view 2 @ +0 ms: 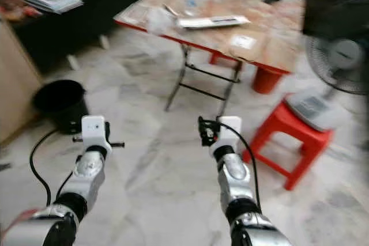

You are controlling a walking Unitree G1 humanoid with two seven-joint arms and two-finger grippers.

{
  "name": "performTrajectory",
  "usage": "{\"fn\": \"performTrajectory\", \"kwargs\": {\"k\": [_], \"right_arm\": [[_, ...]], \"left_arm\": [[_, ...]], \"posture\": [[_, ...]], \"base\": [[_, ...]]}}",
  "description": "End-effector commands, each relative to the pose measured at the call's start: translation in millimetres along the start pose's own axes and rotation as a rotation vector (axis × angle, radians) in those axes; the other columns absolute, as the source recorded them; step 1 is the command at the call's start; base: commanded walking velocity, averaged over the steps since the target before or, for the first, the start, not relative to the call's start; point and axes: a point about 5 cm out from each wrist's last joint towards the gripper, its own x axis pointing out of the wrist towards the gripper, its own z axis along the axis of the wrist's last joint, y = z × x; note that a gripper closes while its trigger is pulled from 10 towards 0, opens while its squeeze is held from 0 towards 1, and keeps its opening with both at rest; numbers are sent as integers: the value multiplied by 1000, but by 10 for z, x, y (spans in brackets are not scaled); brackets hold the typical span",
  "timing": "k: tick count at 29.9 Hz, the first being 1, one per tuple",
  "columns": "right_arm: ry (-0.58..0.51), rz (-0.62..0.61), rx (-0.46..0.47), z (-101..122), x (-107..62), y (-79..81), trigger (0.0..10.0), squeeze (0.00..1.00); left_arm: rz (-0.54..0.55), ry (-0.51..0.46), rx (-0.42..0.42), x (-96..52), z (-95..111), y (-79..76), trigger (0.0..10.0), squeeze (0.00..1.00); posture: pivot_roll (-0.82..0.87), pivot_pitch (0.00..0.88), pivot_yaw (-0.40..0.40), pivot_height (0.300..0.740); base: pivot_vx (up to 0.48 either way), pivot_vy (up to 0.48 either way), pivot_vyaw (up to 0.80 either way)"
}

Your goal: Picking trash to rubbish bin

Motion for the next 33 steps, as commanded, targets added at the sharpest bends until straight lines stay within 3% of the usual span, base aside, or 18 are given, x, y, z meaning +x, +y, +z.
{"fn": "performTrajectory", "kwargs": {"k": [1,19,33], "right_arm": [[-21,-13,-11,46,-10,-70,10000,0],[-30,13,28,102,76,68,10000,0],[-27,29,18,109,84,87,10000,0]], "left_arm": [[-22,-14,2,-4,24,-97,10000,0],[-16,-24,13,4,43,-85,10000,0],[-22,-29,13,11,61,-105,10000,0]], "posture": [[-101,51,-49,740],[-98,50,-50,740],[-98,50,-52,740]], "base": [[465,0,800],[465,0,89],[466,0,-755]]}}
